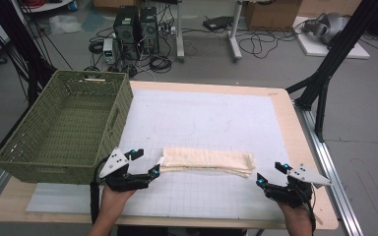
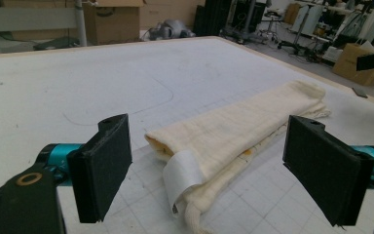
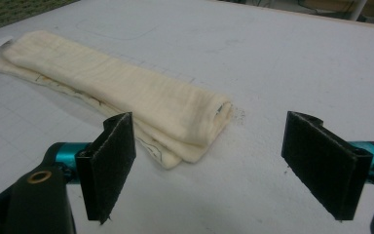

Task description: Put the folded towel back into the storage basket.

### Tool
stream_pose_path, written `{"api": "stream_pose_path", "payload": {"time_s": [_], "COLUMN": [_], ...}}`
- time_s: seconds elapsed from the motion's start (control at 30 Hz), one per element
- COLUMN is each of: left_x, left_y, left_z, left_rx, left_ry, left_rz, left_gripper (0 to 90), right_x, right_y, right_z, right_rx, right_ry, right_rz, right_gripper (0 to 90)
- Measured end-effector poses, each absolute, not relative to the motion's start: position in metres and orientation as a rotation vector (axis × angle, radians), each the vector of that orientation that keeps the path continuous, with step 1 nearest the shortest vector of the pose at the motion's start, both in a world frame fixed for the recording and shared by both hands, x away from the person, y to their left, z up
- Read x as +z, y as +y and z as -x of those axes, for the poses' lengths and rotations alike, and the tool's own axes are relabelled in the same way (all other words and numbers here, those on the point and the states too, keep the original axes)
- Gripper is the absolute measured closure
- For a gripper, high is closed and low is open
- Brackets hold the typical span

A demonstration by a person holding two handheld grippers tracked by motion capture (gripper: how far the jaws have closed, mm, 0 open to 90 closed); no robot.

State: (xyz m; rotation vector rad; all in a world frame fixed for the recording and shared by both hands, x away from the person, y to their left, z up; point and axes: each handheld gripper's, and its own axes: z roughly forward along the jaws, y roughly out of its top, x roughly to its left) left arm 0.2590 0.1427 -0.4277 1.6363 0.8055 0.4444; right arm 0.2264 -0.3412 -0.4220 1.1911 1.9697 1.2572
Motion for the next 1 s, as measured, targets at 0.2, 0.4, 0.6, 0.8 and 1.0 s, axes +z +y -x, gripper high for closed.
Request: {"api": "stream_pose_path", "payload": {"time_s": [0.2, 0.4, 0.6, 0.8, 1.0], "left_x": [-0.4281, -0.4302, -0.4285, -0.4272, -0.4244], "left_y": [0.1426, 0.1432, 0.1427, 0.1411, 0.1397], "left_z": [-0.2595, -0.2616, -0.2592, -0.2581, -0.2568], "left_rx": [0.443, 0.437, 0.432, 0.423, 0.419], "left_ry": [0.816, 0.826, 0.822, 0.830, 0.825], "left_rz": [-1.631, -1.635, -1.635, -1.641, -1.616], "left_gripper": [18.4, 18.4, 18.4, 18.0, 18.5], "right_x": [-0.4223, -0.4243, -0.4219, -0.4204, -0.4210], "right_y": [-0.3431, -0.3467, -0.3445, -0.3448, -0.3445], "right_z": [-0.2260, -0.2280, -0.2264, -0.2240, -0.2242], "right_rx": [1.258, 1.255, 1.239, 1.242, 1.238], "right_ry": [1.962, 1.968, 1.976, 1.968, 1.971], "right_rz": [-1.196, -1.205, -1.191, -1.191, -1.201], "right_gripper": [18.6, 18.6, 18.7, 18.6, 18.7]}}
